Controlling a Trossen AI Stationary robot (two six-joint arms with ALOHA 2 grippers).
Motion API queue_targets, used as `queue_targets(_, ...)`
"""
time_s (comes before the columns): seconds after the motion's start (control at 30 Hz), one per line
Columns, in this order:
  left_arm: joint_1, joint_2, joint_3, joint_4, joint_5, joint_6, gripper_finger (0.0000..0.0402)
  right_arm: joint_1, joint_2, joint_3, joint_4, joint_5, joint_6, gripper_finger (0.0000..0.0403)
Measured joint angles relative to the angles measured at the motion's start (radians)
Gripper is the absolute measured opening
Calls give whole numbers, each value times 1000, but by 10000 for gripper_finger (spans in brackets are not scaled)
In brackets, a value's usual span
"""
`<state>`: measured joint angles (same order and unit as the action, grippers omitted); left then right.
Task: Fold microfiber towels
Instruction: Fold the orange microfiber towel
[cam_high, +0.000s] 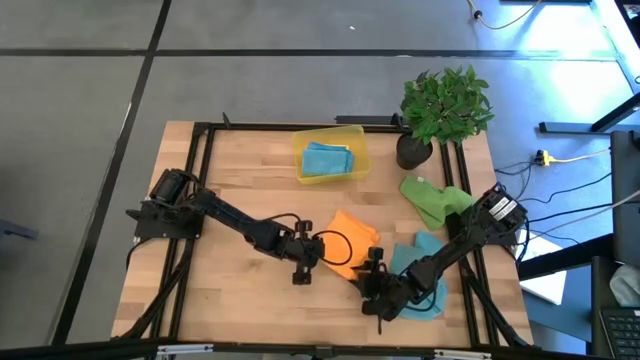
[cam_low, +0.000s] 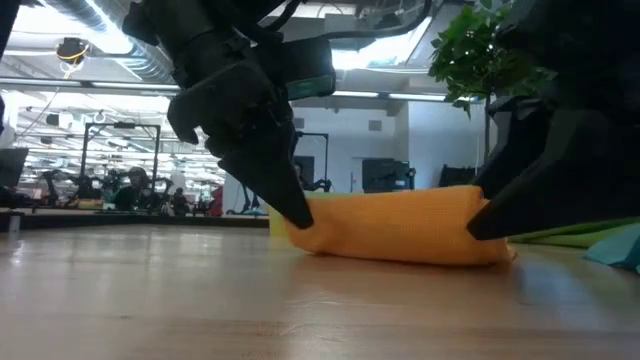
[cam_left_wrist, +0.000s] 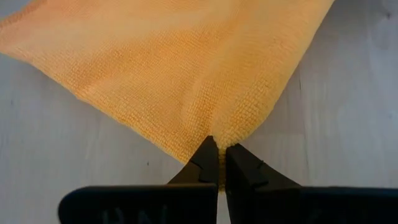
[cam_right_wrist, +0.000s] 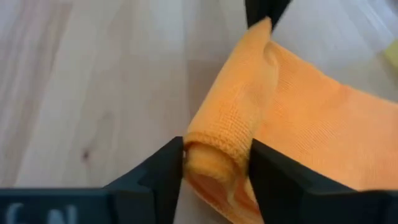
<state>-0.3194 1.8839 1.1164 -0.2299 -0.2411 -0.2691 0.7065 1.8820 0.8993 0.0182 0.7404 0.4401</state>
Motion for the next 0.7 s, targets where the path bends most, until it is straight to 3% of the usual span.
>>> queue_targets(0.33,-46,0,0,3,48,-58,0,4,0,0,2,-49,-49,13)
queue_targets(0.57,-107,0,5,23,178,-167,0,4,0,2,15,-225,-105,8)
queue_targets(0.7,-152,0,53,16,225,-167,0,4,-8,3,12,-254,-132,7)
